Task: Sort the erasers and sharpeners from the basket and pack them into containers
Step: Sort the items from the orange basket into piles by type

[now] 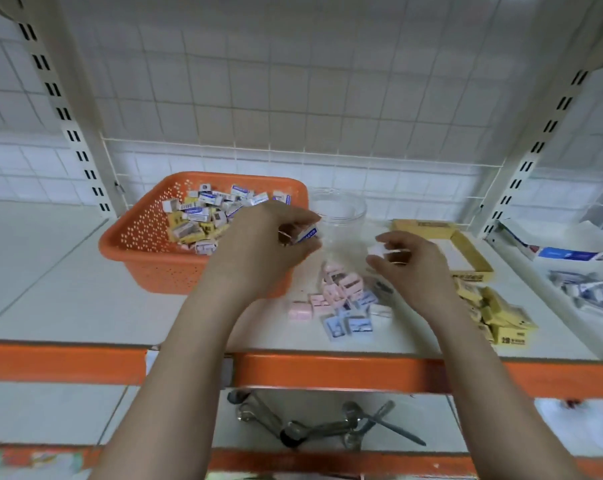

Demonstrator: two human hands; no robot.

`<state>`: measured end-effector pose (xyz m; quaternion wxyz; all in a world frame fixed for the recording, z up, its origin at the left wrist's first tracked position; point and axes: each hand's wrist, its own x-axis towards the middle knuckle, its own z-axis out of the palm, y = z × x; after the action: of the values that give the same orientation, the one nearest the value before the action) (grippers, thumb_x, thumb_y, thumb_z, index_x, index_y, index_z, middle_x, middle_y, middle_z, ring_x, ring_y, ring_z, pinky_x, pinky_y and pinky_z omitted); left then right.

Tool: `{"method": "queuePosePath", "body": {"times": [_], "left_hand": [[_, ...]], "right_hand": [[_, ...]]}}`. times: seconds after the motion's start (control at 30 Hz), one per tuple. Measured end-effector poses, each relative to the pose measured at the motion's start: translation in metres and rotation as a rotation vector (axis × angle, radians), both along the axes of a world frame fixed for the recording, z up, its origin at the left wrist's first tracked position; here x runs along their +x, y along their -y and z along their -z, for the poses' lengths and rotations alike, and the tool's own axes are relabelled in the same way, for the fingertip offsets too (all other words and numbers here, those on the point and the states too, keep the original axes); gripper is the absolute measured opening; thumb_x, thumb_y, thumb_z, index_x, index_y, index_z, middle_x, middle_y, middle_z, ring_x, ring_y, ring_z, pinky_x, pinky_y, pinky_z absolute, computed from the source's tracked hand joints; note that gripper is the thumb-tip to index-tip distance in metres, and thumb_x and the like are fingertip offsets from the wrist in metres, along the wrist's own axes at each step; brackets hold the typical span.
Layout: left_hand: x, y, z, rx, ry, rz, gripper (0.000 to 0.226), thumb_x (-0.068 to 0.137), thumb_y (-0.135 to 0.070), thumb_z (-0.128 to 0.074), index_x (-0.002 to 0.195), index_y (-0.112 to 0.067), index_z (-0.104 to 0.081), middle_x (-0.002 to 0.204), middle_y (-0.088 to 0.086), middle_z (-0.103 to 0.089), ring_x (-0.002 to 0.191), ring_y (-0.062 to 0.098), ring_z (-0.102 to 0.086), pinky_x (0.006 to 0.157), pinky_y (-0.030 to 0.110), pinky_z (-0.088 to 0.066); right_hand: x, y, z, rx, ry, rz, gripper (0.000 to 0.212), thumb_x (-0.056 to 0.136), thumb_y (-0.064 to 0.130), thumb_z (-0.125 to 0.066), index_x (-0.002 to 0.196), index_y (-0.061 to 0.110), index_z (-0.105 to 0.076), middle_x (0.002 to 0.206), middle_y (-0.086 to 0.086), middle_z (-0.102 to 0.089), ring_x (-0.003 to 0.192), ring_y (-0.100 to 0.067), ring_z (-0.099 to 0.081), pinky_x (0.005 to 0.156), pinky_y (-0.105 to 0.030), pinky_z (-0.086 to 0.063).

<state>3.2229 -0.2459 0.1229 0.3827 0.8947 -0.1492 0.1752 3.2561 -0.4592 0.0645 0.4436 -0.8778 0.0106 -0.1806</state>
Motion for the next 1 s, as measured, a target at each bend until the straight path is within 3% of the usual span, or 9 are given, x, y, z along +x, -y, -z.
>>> {"method": "queuePosePath", "body": {"times": [0.13,0.27,0.4,0.5,0.6,0.7,0.8,0.9,1.0], "left_hand": [[-0.019,0.014,0.012,-0.100,-0.065,-0.091,0.032,0.081,-0.025,-0.071,0.112,-0.025,-0.068,0.079,-0.025,-0.058,0.070,-0.017,-0.053,0.064,-0.003,-0.037],[-0.025,0.017,0.020,-0.090,-0.074,-0.135,0.029,0.083,-0.026,-0.068,0.112,-0.021,-0.069,0.080,-0.016,-0.063,0.075,-0.006,-0.058,0.065,0.000,-0.039],[-0.021,0.019,0.024,-0.068,-0.066,-0.116,0.028,0.086,-0.025,-0.065,0.113,-0.019,-0.068,0.089,-0.009,-0.066,0.077,-0.004,-0.058,0.070,0.002,-0.041],[-0.009,0.030,0.023,-0.040,-0.079,-0.051,0.028,0.087,-0.024,-0.064,0.113,-0.018,-0.068,0.090,-0.012,-0.064,0.076,-0.009,-0.055,0.067,0.000,-0.040],[0.001,0.053,0.018,-0.020,-0.071,0.018,0.027,0.087,-0.026,-0.063,0.114,-0.020,-0.067,0.081,-0.023,-0.057,0.073,-0.012,-0.054,0.065,-0.002,-0.039],[0.009,0.090,0.012,-0.014,-0.068,0.125,0.024,0.088,-0.025,-0.063,0.110,-0.021,-0.069,0.086,-0.016,-0.062,0.076,-0.009,-0.056,0.073,0.011,-0.045],[0.017,0.147,0.012,0.077,-0.020,0.236,0.010,0.088,-0.024,-0.063,0.093,-0.021,-0.070,0.089,-0.004,-0.068,0.069,-0.009,-0.055,0.070,0.007,-0.041],[0.022,0.215,0.016,0.079,-0.013,0.361,0.021,0.088,-0.020,-0.063,0.106,-0.014,-0.071,0.100,-0.001,-0.069,0.081,0.005,-0.061,0.075,0.015,-0.046],[0.023,0.286,0.018,0.055,0.018,0.446,0.021,0.086,-0.016,-0.065,0.104,-0.007,-0.071,0.097,0.006,-0.070,0.085,0.014,-0.061,0.078,0.019,-0.045]], "right_hand": [[0.013,0.004,0.019,-0.176,-0.117,-0.044,0.031,0.079,0.021,-0.075,0.109,0.013,-0.069,0.090,-0.002,-0.066,0.080,-0.012,-0.058,0.070,-0.014,-0.038],[0.015,0.004,0.030,-0.216,-0.129,-0.060,0.034,0.083,0.025,-0.071,0.109,0.004,-0.069,0.109,-0.010,-0.070,0.101,-0.019,-0.064,0.075,-0.009,-0.034],[0.005,0.003,0.030,-0.146,-0.096,-0.058,0.029,0.089,0.022,-0.062,0.086,-0.005,-0.071,0.085,-0.021,-0.071,0.082,-0.031,-0.065,0.068,-0.029,-0.043],[-0.012,0.018,0.020,-0.060,-0.007,0.059,0.023,0.092,0.019,-0.057,0.085,0.002,-0.072,0.077,-0.010,-0.071,0.071,-0.020,-0.062,0.060,-0.022,-0.039],[-0.035,0.054,0.015,-0.013,0.066,0.216,0.016,0.090,0.016,-0.059,0.091,0.010,-0.073,0.079,0.004,-0.066,0.076,-0.012,-0.059,0.063,-0.016,-0.038],[-0.056,0.102,0.010,0.009,0.092,0.353,0.016,0.089,0.015,-0.059,0.096,0.012,-0.073,0.081,0.004,-0.066,0.082,-0.011,-0.061,0.067,-0.013,-0.036],[-0.077,0.160,0.004,-0.042,0.135,0.483,0.018,0.088,0.013,-0.058,0.098,0.009,-0.073,0.084,-0.004,-0.069,0.080,-0.012,-0.058,0.066,-0.013,-0.032],[-0.092,0.217,-0.001,-0.112,0.118,0.515,0.018,0.088,0.013,-0.059,0.098,0.009,-0.073,0.091,-0.010,-0.072,0.080,-0.015,-0.058,0.066,-0.018,-0.032],[-0.100,0.269,-0.005,-0.178,0.060,0.514,0.021,0.088,0.013,-0.058,0.104,0.008,-0.071,0.100,-0.011,-0.072,0.094,-0.022,-0.063,0.069,-0.015,-0.032]]}}
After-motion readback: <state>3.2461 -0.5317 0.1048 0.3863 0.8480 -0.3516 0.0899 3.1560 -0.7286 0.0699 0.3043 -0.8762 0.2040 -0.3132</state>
